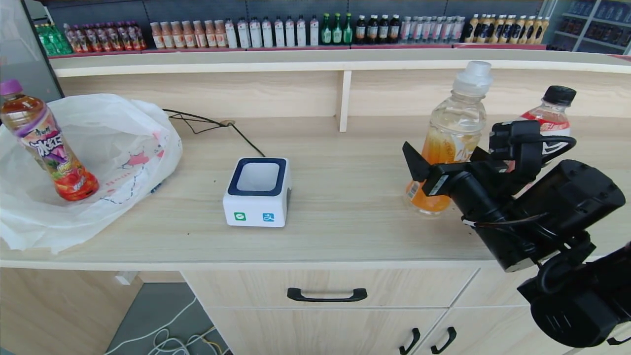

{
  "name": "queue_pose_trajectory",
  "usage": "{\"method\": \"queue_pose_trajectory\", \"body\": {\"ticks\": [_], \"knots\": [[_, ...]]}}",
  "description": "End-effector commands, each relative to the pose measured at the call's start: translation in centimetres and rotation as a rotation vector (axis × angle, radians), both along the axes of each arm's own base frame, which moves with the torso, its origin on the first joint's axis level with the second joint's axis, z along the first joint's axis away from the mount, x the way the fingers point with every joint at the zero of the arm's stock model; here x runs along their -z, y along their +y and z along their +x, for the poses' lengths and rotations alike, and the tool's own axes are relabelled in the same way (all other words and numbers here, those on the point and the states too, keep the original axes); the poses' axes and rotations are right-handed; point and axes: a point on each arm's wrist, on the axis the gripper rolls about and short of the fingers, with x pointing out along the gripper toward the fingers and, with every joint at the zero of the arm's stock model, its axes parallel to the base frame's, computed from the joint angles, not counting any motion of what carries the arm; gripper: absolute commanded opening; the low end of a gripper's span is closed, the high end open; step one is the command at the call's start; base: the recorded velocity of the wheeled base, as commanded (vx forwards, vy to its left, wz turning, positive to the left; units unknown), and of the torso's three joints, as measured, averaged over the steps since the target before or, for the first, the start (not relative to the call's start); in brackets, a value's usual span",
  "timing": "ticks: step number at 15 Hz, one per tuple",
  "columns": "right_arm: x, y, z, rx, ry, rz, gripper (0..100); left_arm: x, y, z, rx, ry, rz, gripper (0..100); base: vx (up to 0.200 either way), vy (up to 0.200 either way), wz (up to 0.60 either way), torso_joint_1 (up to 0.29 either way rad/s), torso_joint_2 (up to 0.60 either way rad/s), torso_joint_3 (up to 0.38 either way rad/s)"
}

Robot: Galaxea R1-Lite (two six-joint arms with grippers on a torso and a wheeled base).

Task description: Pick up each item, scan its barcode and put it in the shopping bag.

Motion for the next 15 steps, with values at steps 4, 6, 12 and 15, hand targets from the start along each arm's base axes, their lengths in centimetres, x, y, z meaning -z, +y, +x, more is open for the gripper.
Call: {"method": "queue_pose_trajectory", "body": {"ticks": [4, 6, 12, 15], "knots": [[0.0, -0.1, 0.3, 0.008, -0.004, 0.003, 100, 0.0, 0.0, 0.0, 0.0, 0.0, -0.001, 100, 0.0, 0.0, 0.0, 0.0, 0.0, 0.0], [-0.1, -0.2, 0.3, 0.01, -0.006, 0.002, 100, 0.0, 0.0, 0.0, 0.0, 0.0, -0.001, 100, 0.0, 0.0, 0.0, 0.0, 0.0, 0.0], [-0.8, -0.6, -0.4, 0.006, -0.02, 0.021, 0, 0.0, 0.0, 0.0, 0.0, 0.0, -0.001, 100, 0.0, 0.0, 0.0, 0.0, 0.0, 0.0], [-1.2, -0.9, -0.4, 0.014, -0.032, 0.028, 0, 0.0, 0.0, 0.0, 0.0, 0.0, -0.001, 100, 0.0, 0.0, 0.0, 0.0, 0.0, 0.0]]}}
